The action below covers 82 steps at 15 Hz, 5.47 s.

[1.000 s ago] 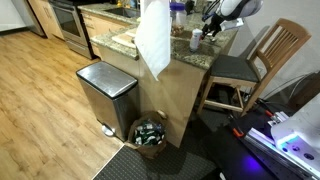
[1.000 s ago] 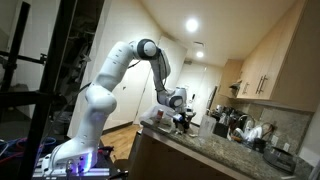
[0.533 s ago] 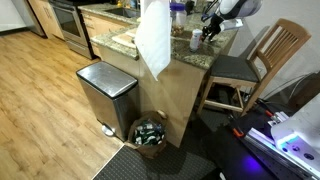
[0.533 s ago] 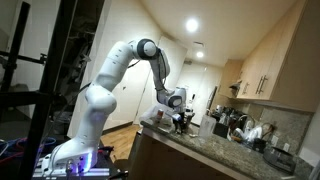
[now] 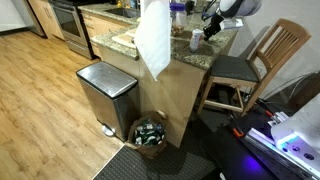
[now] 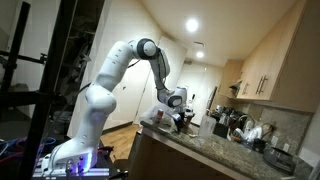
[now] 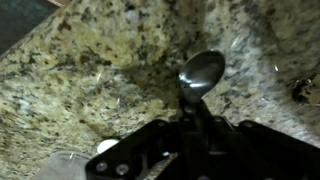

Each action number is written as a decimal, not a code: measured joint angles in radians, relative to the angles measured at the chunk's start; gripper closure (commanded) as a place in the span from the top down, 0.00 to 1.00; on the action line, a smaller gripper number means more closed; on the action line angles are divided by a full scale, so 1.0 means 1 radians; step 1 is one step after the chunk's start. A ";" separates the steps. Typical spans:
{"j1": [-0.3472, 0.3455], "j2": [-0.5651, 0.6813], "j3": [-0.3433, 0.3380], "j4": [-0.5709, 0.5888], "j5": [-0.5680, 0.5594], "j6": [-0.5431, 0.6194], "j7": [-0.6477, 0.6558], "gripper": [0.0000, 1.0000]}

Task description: Pick up the silver spoon from the countertop and place it on top of the container with a blue lid

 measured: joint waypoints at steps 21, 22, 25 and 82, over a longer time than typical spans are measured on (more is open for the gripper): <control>0.044 -0.395 -0.064 -0.146 0.293 0.007 -0.310 0.00; 0.063 -0.429 -0.071 -0.160 0.322 0.006 -0.339 0.00; 0.074 -0.468 -0.075 -0.179 0.303 0.005 -0.333 0.00; 0.166 0.262 0.015 0.701 -0.125 -0.147 0.263 0.40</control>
